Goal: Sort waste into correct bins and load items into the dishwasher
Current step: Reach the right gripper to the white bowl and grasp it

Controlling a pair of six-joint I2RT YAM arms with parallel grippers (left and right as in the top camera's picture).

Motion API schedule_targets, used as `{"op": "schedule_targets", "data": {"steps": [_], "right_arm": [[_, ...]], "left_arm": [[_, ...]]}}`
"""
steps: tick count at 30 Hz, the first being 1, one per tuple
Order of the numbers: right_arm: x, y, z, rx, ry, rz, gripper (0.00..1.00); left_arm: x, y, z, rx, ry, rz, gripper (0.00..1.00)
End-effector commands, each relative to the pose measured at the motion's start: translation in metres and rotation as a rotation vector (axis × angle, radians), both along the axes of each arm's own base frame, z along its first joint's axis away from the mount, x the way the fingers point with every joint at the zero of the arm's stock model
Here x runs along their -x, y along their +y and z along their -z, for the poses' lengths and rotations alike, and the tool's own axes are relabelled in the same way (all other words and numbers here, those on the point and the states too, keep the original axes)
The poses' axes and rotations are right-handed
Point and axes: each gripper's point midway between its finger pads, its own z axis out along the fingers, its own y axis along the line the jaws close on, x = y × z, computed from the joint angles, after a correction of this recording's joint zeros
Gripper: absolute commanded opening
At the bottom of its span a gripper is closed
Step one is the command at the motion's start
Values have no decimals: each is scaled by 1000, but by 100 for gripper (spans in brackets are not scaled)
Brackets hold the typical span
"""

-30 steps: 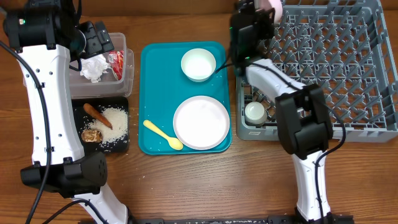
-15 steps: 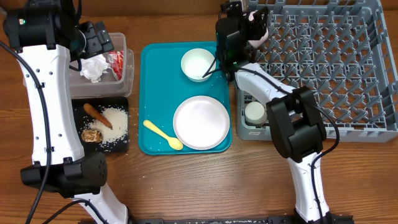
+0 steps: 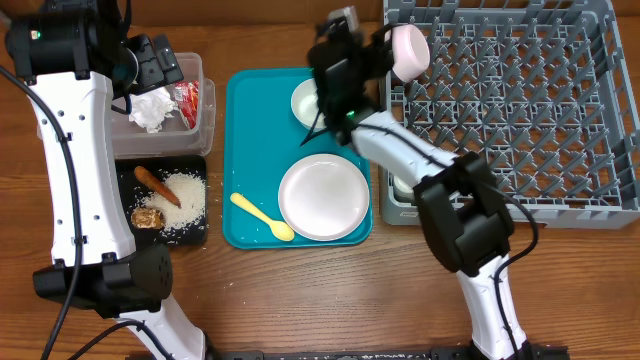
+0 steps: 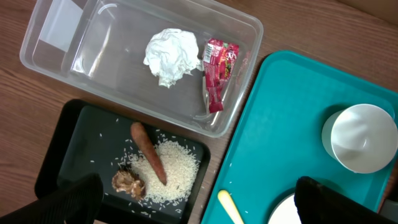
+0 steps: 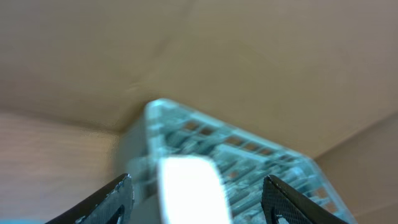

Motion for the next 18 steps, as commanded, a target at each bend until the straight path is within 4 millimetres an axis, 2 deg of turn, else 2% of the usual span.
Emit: {"op": "schedule_targets", "data": {"steps": [1, 3, 5, 7, 10, 14, 16, 18], "right_arm": [[8, 24, -16, -209, -48, -59, 74], [13, 38, -10, -295, -1, -117, 85], [21, 51, -8, -386, 72, -189, 88], [30, 60, -9, -446, 135, -241, 88], [55, 67, -11, -611, 246, -254, 87], [108, 68, 3, -881, 468, -142, 87], [118, 73, 11, -936, 524, -125, 83], [118, 79, 21, -988, 539, -104, 81]], "left_arm": [[2, -3, -4, 11, -12, 0, 100], [2, -3, -4, 11, -12, 0, 100], [2, -2, -4, 11, -12, 0, 100], [2, -3, -4, 11, -12, 0, 100], [2, -2, -4, 11, -12, 0, 100], [2, -2, -4, 11, -12, -2, 100], [2, -5, -4, 11, -12, 5, 100], [2, -6, -4, 12, -13, 7, 100]]}}
